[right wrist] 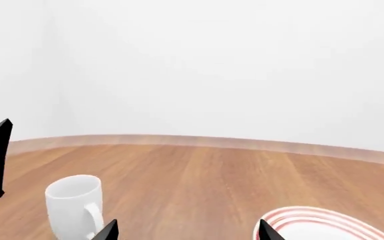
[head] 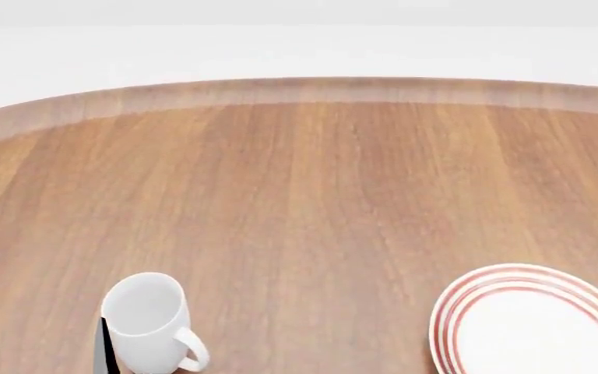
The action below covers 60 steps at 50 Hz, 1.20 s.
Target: Pick up the red mug and put it on the plate
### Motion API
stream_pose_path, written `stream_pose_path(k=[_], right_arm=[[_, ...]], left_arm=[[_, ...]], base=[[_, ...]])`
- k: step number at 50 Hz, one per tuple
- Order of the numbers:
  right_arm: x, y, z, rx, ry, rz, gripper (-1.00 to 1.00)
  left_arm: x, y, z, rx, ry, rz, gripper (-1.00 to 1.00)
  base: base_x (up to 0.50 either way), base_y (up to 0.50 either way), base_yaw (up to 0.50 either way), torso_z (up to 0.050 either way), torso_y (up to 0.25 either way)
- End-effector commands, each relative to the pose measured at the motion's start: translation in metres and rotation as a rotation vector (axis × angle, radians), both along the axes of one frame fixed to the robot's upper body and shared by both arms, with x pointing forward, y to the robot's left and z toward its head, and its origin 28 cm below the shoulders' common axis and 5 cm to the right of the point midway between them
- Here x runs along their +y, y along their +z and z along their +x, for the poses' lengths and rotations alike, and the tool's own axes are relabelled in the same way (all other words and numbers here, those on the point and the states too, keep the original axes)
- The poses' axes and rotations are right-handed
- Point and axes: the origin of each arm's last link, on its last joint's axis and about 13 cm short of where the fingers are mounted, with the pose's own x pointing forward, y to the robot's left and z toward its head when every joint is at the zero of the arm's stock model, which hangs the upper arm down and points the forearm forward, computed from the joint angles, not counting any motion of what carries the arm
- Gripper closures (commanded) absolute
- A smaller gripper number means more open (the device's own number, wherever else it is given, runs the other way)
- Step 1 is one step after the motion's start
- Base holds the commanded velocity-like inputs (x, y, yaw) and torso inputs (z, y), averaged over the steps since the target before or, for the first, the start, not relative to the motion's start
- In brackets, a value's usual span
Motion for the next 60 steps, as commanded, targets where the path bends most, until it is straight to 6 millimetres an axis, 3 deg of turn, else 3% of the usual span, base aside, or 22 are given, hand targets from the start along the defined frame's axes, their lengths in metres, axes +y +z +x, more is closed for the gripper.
stream_pose_path(k=[1,14,37,60], right_arm=[[-0.001,-0.007,-0.024,0.009,0.039,-0.010,-1.00],[-0.001,-0.036,-0.024,0.085,0.037,-0.028,-1.00],[-0.002,-0.086,-0.043,0.190,0.038,-0.023,-1.00],[-0.001,-0.087,-0.051,0.206,0.054,-0.030,-1.00]], left_arm=[[0.000,0.000,0.000,0.000,-0.003,0.001,-1.00],[0.000,0.000,0.000,0.000,-0.001,0.001,-1.00],[0.000,0.000,0.000,-0.003,-0.005,0.003,-1.00],[0.000,0.000,0.000,-0.005,-0.006,0.005,-1.00]], base=[[0.00,0.00,0.00,0.000,0.000],[0.00,0.00,0.00,0.000,0.000],[0.00,0.00,0.00,0.000,0.000],[0.00,0.00,0.00,0.000,0.000]])
